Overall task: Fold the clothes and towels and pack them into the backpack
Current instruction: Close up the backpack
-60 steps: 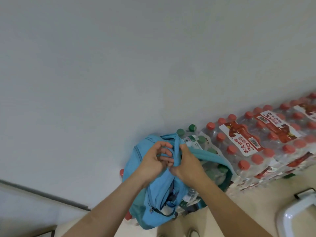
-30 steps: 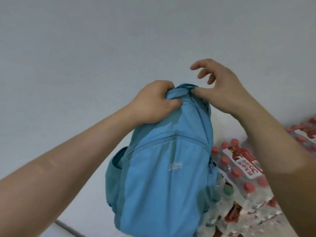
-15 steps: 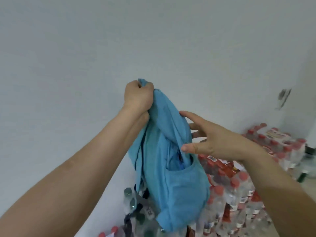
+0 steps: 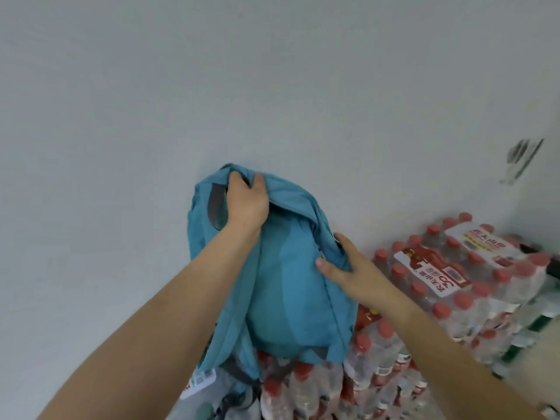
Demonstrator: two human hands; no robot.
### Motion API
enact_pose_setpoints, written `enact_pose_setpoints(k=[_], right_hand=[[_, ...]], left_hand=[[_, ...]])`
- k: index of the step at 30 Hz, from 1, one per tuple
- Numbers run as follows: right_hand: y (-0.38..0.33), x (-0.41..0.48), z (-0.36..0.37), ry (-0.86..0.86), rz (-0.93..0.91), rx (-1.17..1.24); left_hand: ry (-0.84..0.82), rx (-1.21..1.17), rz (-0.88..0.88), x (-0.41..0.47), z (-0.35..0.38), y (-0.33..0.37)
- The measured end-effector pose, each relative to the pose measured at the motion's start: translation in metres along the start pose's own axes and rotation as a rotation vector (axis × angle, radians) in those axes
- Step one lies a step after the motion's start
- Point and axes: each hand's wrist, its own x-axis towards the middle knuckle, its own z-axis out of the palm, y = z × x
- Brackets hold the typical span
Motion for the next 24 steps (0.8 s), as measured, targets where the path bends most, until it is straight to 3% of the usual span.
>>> enact_pose_setpoints(k=[6, 9, 10, 12, 14, 15, 18, 24], right_hand=[[0.005, 0.019, 0.012, 0.044, -0.156, -0.246], [0.019, 0.033, 0.023, 0.114, -0.168, -0.317], [0.022, 0.037, 0.025, 0.139, -0.169, -0.308], [0.029, 0.045, 0.028, 0.187, -0.160, -0.280], [0.032, 0.050, 0.031, 0.212, -0.148, -0.269], [0.034, 0.054, 0.033, 0.219, -0.149, -0.263], [0.039, 0.067, 0.033, 0.194, -0.140, -0.216], [0.051, 0.104, -0.009, 0.334, -0.066, -0.155]], left_hand=[[-0.174, 0.359, 0.003, 0.015, 0.015, -0.024], [-0.400, 0.586, 0.050, 0.009, 0.014, -0.031], [-0.448, 0.755, 0.152, 0.004, 0.011, -0.028], [-0.356, 1.051, 0.553, -0.012, -0.003, -0.022], [-0.312, 1.118, 0.879, -0.031, -0.021, -0.027], [-0.357, 1.157, 0.927, -0.040, -0.029, -0.034], [-0.541, 1.342, 0.824, -0.034, -0.041, -0.076], [-0.621, 1.314, 0.780, 0.009, 0.008, -0.115]])
